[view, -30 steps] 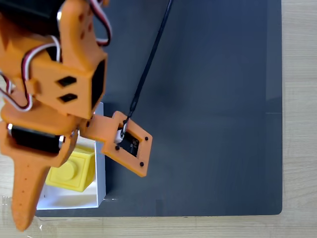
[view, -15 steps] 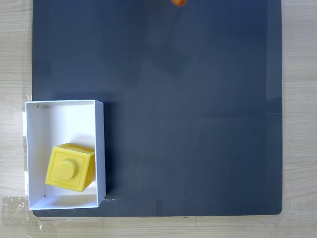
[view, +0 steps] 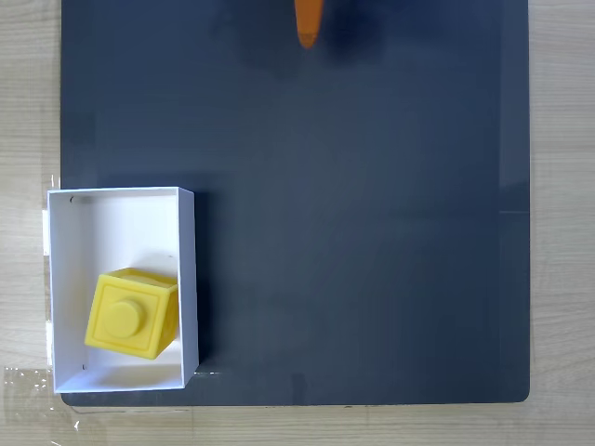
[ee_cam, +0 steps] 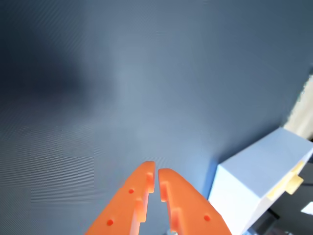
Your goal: Grasp a yellow block and put it in the box
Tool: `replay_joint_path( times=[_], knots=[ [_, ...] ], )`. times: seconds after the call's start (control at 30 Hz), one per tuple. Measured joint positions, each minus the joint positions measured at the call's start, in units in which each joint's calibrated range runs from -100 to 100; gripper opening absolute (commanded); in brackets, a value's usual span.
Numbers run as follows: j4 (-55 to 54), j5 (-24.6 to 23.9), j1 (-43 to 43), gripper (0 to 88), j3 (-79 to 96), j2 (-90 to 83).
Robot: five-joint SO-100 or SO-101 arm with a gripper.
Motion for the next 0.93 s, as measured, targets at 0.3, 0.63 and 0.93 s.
replay_joint_path(
  times=[0.3,0.63,0.93],
  knots=[
    [3.03,1.37,-0.18,1.1,2.89,-4.3],
    [2.94,1.43,-0.18,1.1,3.25,-4.3],
    [2.94,1.43,-0.18,1.1,3.25,-4.3]
  ],
)
